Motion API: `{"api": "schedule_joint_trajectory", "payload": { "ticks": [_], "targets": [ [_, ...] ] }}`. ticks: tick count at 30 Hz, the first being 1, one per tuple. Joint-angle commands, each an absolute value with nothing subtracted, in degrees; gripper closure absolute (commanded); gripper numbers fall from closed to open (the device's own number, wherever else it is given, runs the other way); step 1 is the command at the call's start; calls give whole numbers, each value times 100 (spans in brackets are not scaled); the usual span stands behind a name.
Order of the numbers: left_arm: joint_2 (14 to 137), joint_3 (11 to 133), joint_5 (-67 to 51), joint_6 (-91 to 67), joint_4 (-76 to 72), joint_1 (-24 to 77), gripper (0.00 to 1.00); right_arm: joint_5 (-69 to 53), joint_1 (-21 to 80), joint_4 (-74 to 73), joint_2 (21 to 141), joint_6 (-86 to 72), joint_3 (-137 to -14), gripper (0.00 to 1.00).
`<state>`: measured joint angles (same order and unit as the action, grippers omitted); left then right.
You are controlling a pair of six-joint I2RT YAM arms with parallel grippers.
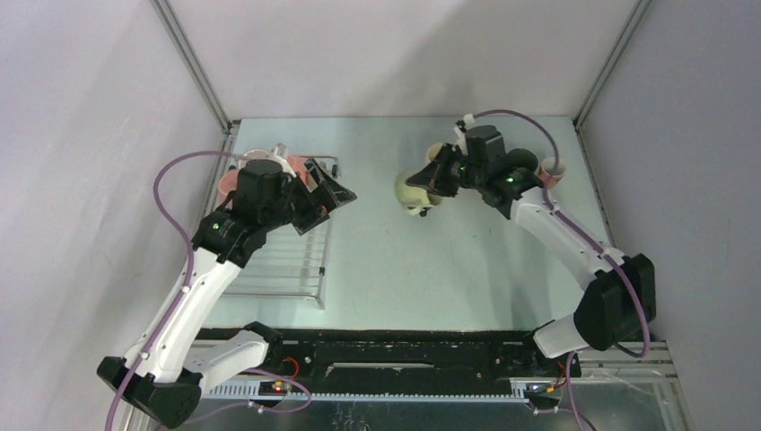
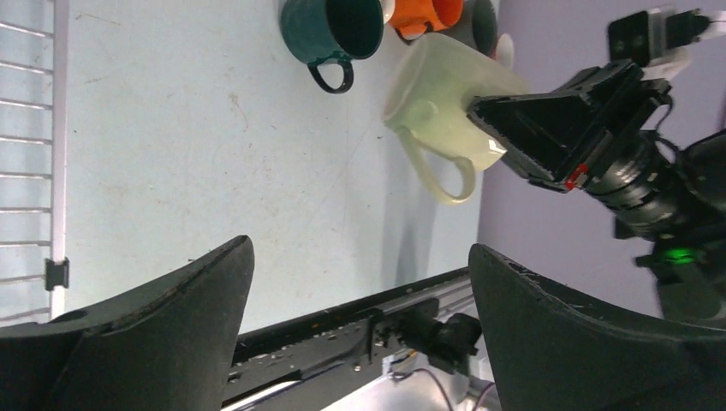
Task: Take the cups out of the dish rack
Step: Place the cup at the center of the board.
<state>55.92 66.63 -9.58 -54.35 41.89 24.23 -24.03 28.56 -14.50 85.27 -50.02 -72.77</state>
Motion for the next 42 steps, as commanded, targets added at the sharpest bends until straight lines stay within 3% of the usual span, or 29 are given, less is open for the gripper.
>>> {"api": "schedule_joint_trajectory", "payload": {
  "ticks": [1, 8, 15, 30, 42],
  "targets": [
    [5904, 7238, -783, -4619, 4376, 2657, 0, -1372, 2453, -3155, 7948, -3678, -7411, 100],
    [6244, 7560, -602, -4060, 4475, 2922, 0, -358, 1974, -3982, 8079, -3008, -7414, 100],
    [6413, 7603, -477, -3797, 4456, 3058, 0, 161, 1907, -3957, 8948, -2658, -7691, 100],
    [6527, 7616, -280, -3573, 4530, 3059, 0, 795, 2086, -4286, 10892, -2399, -9244, 100],
    [6685, 7712, -151, -3516, 4642, 3050, 0, 896, 2171, -4547, 11565, -2295, -9779, 98]
  ]
}}
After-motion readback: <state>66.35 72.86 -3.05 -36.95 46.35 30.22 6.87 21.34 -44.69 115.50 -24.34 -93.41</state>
